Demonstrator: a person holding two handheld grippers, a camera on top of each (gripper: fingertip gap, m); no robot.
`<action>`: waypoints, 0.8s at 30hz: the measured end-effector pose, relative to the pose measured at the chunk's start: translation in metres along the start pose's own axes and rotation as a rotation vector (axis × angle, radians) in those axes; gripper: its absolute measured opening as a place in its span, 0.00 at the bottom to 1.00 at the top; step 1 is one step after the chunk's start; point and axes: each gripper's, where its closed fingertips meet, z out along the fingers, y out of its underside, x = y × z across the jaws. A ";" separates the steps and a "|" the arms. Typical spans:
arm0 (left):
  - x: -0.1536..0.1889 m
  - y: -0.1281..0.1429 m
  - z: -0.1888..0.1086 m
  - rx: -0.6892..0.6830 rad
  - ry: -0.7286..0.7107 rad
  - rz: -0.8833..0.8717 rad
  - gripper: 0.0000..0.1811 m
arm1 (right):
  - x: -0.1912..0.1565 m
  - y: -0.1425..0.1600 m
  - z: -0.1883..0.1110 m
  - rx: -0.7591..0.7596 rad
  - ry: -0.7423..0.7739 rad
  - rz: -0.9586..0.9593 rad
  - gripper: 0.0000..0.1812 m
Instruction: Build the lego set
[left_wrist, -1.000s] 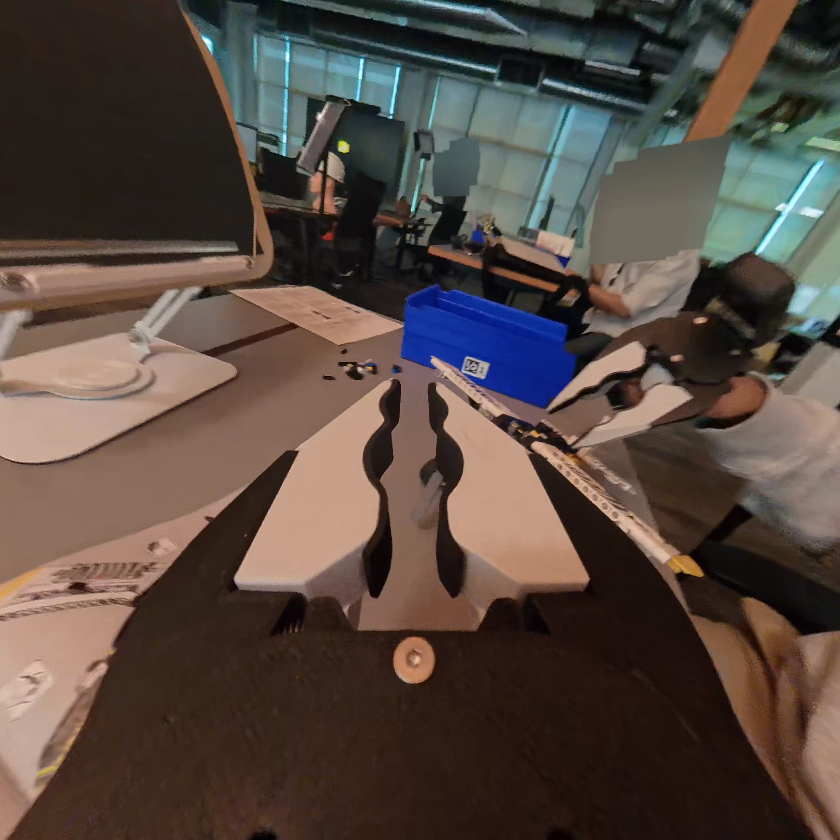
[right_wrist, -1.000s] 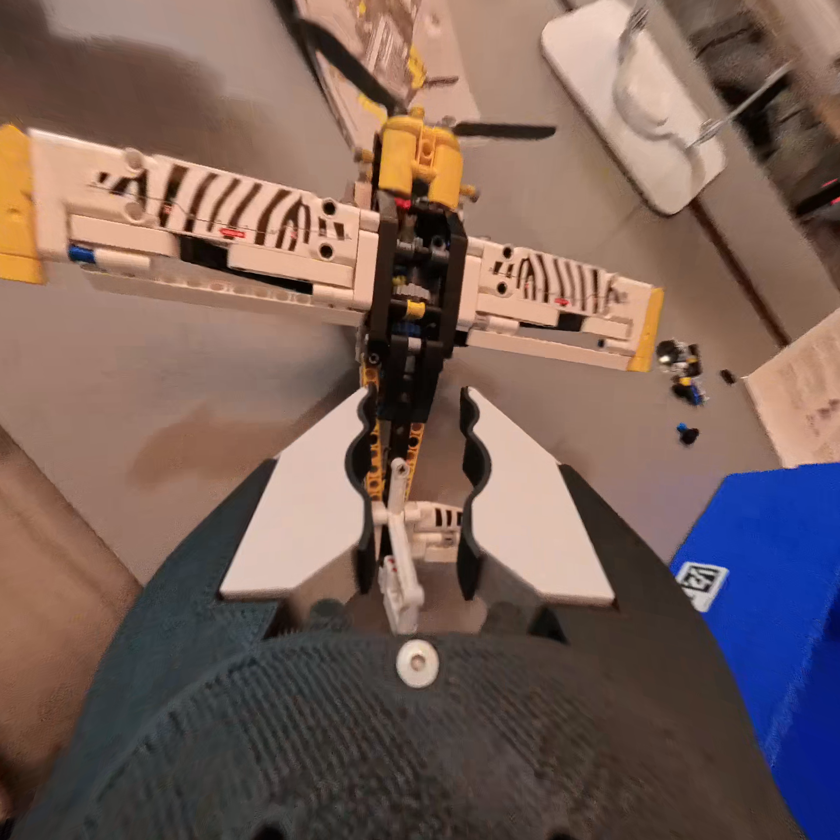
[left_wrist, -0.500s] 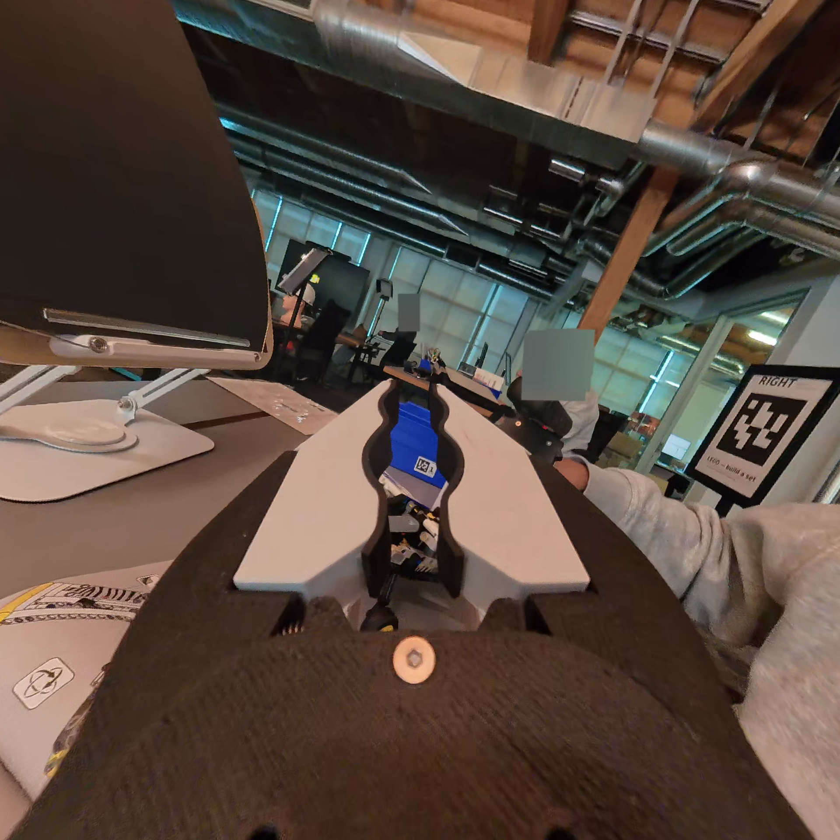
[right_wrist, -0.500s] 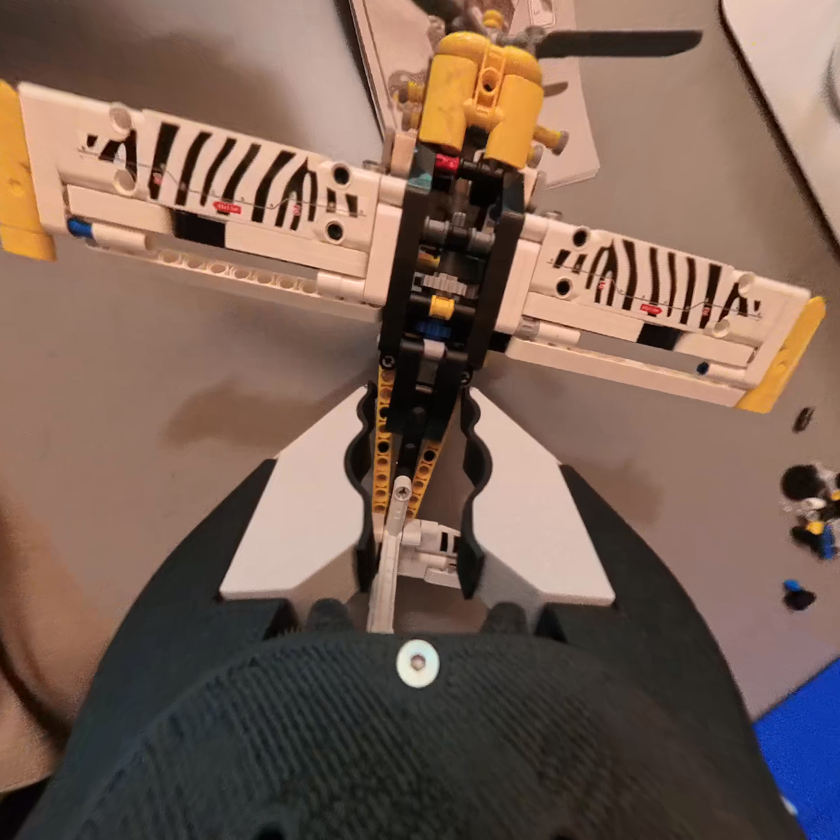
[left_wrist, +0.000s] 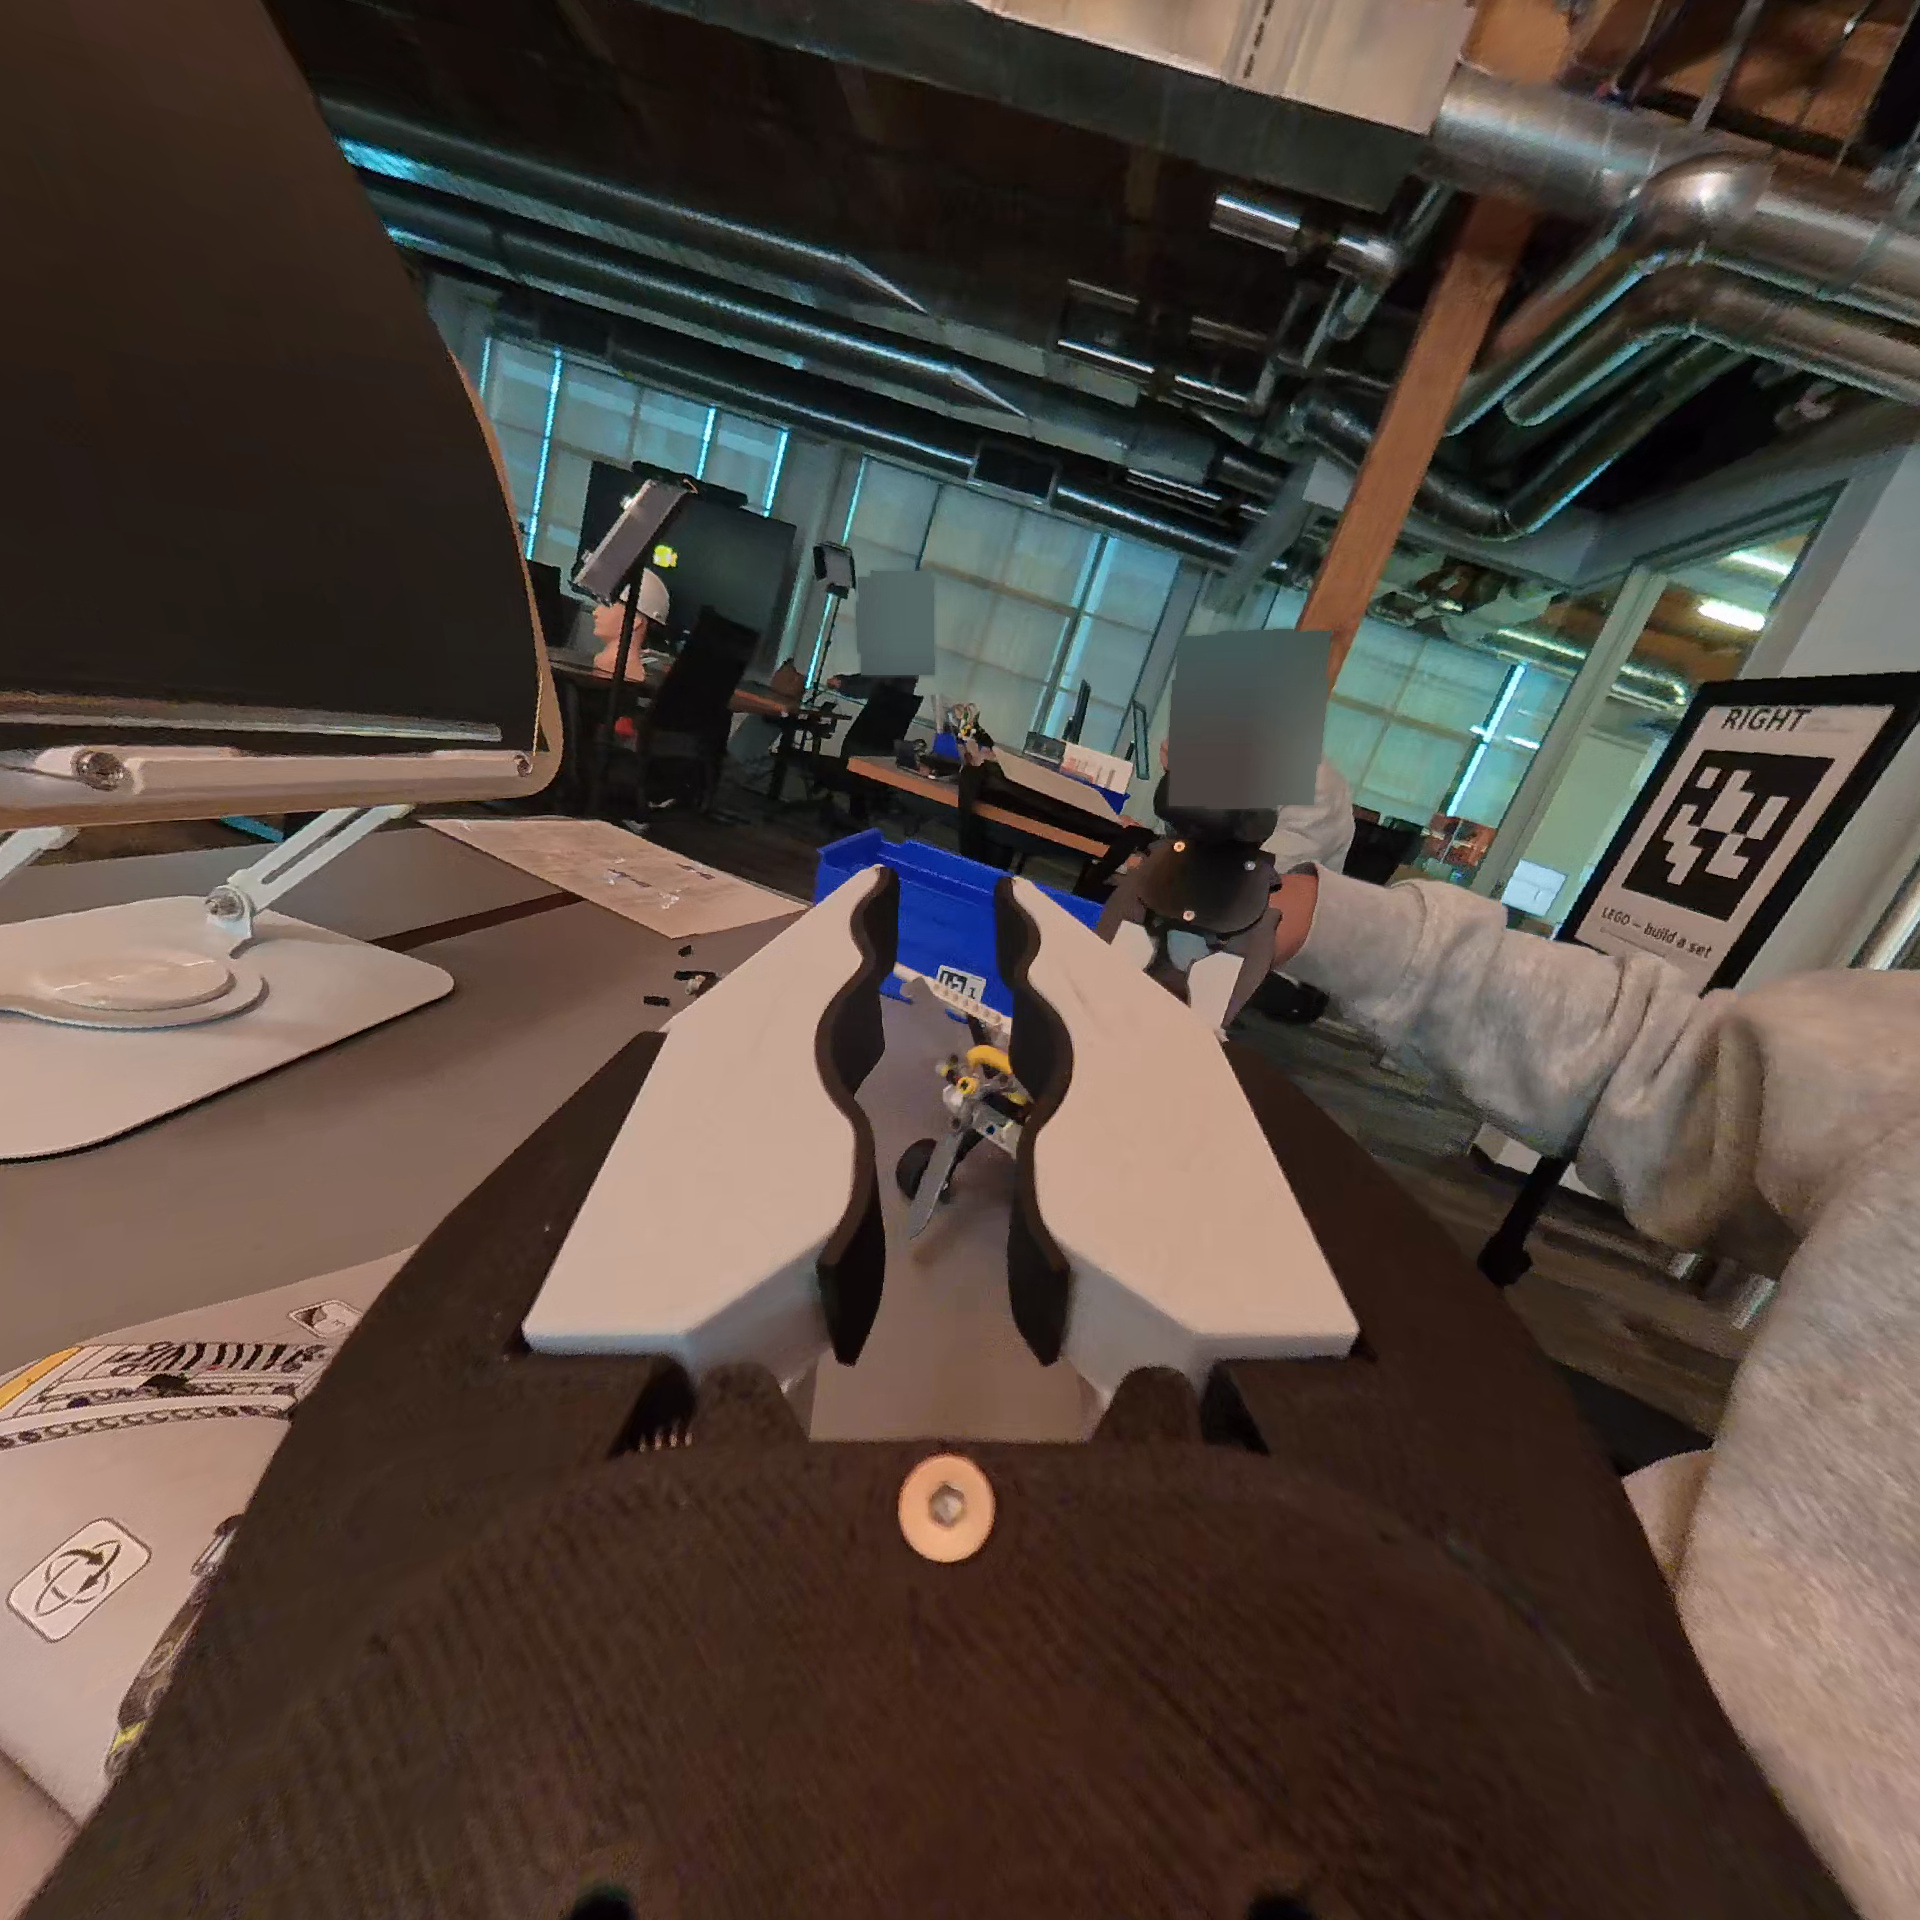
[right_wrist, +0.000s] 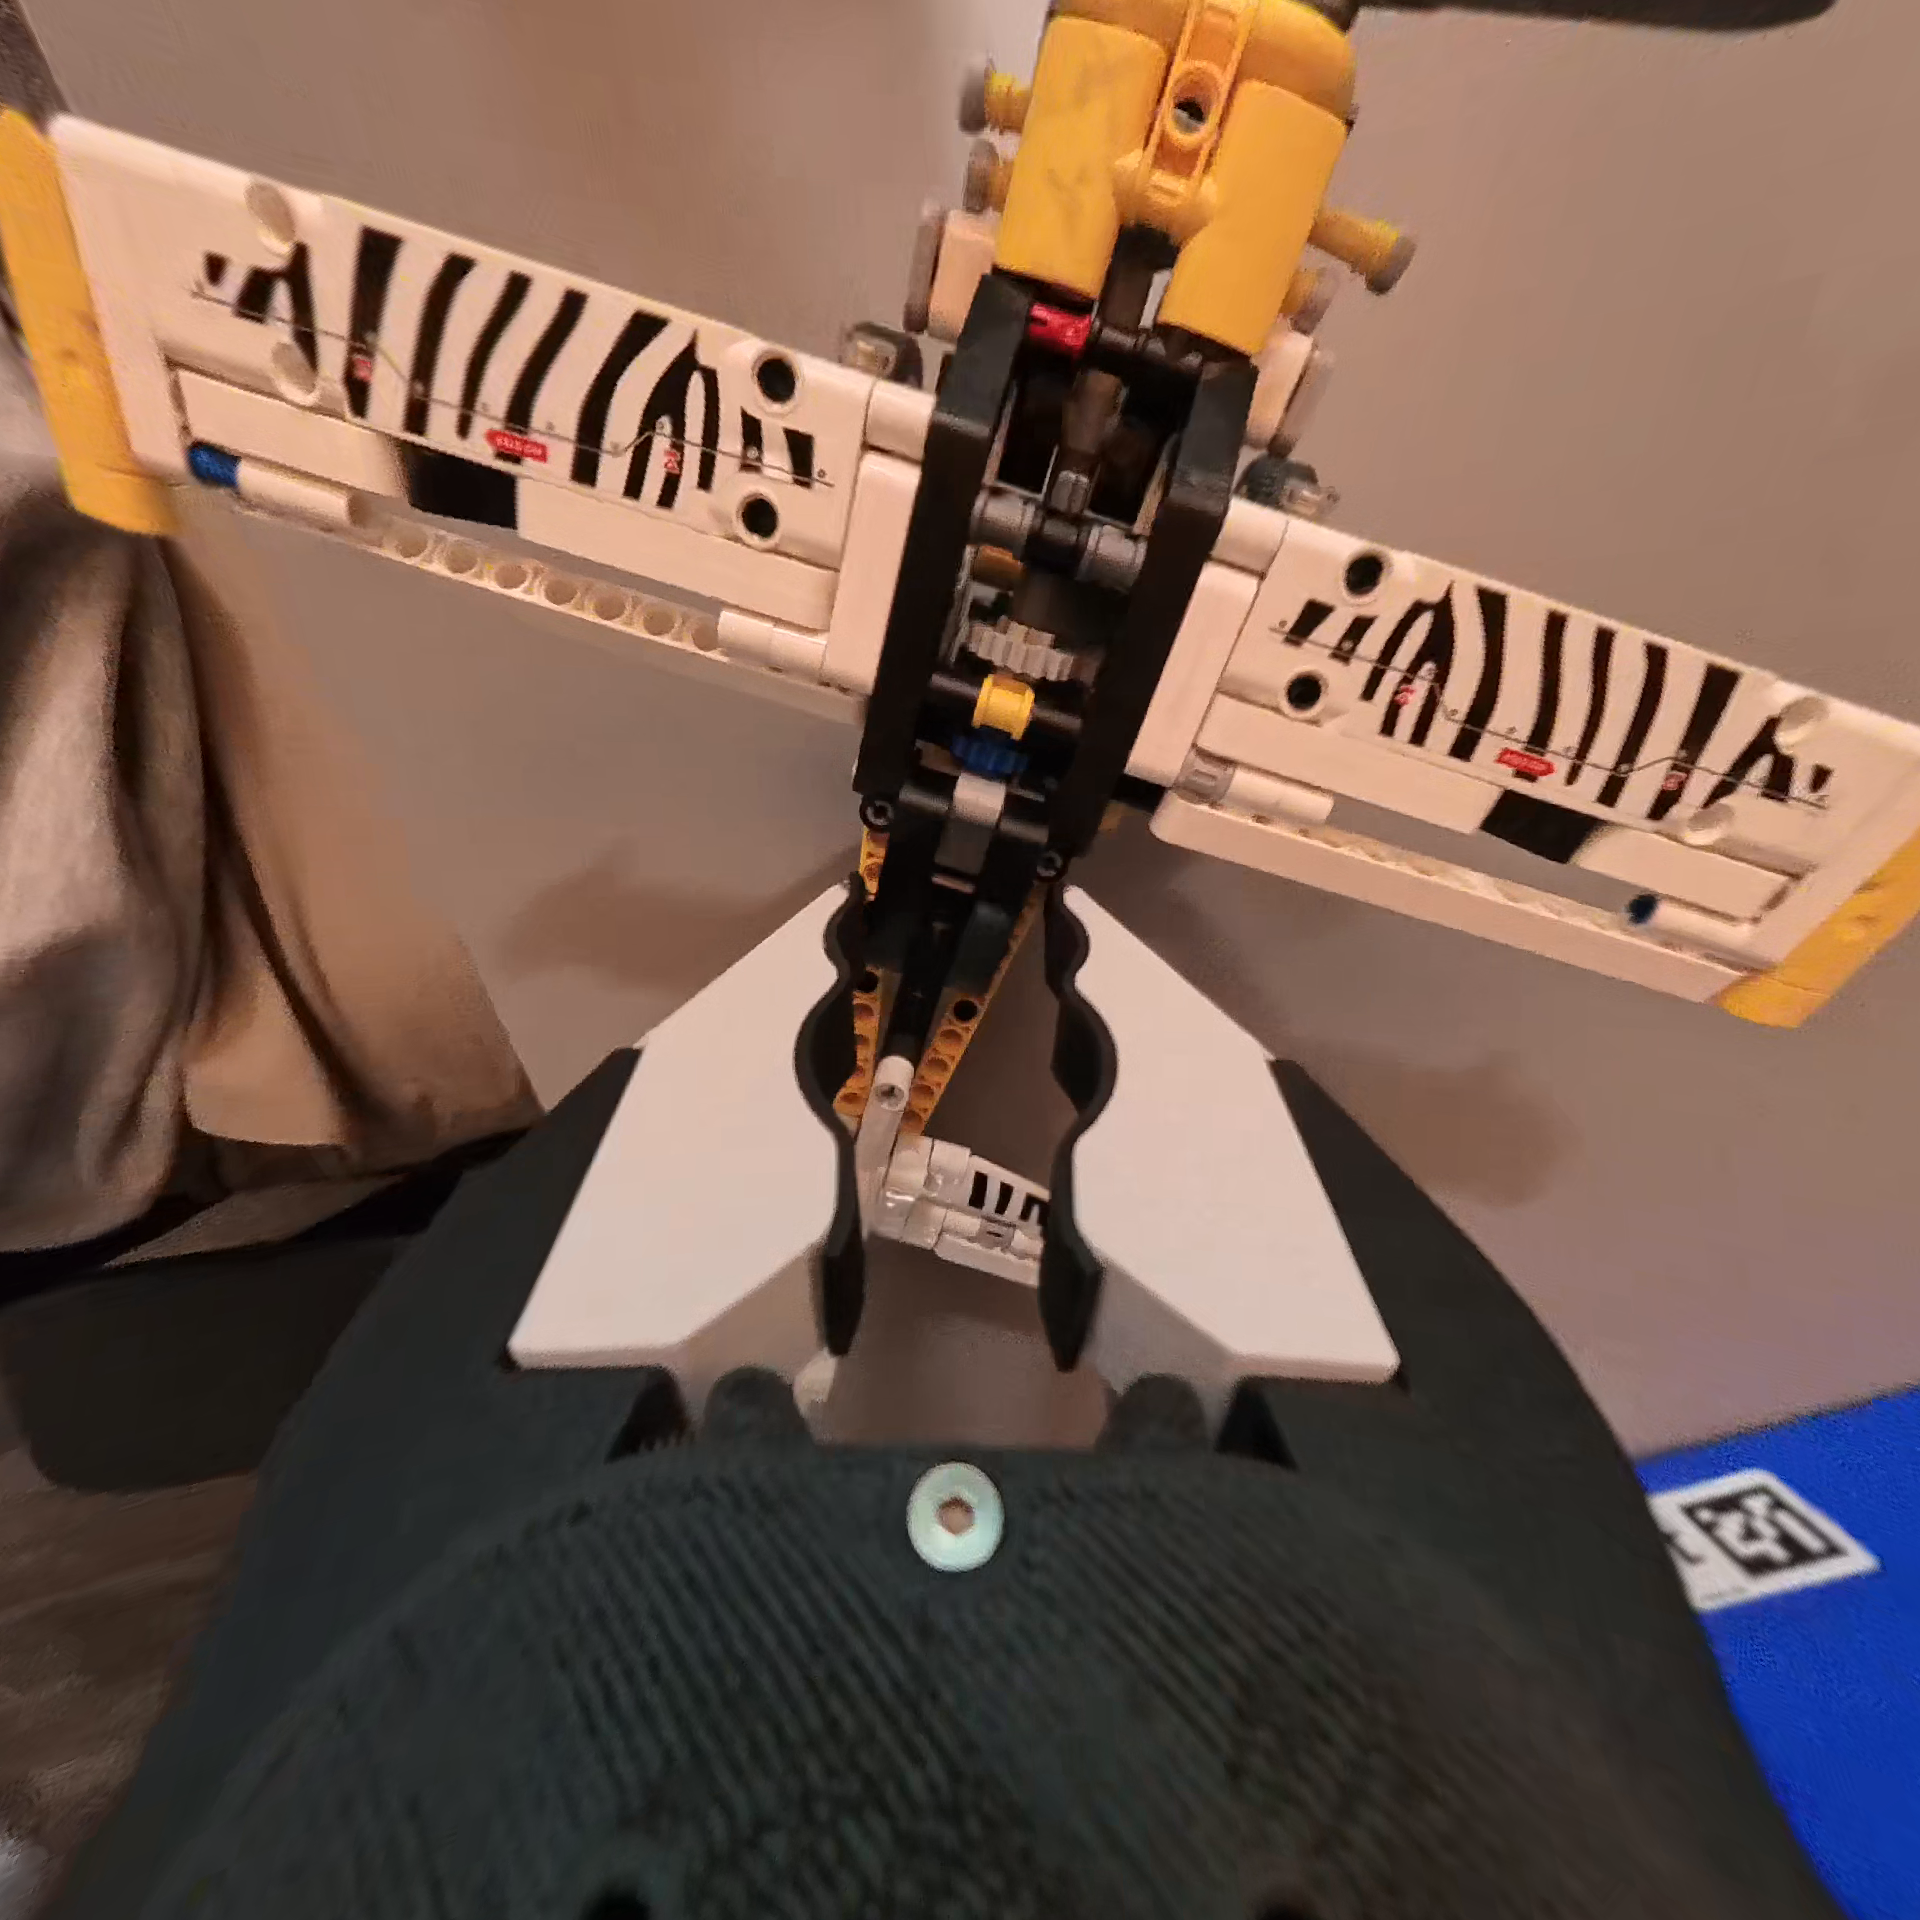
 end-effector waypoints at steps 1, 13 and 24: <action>-0.001 0.002 0.000 -0.006 -0.002 -0.005 0.08 | -0.001 0.002 -0.001 0.001 0.004 0.012 0.18; -0.005 0.014 0.006 -0.052 -0.015 -0.014 0.08 | -0.009 -0.011 -0.005 0.145 0.197 0.036 0.31; -0.009 0.022 0.008 -0.080 -0.031 -0.017 0.08 | 0.002 -0.008 0.028 0.038 0.177 0.062 0.22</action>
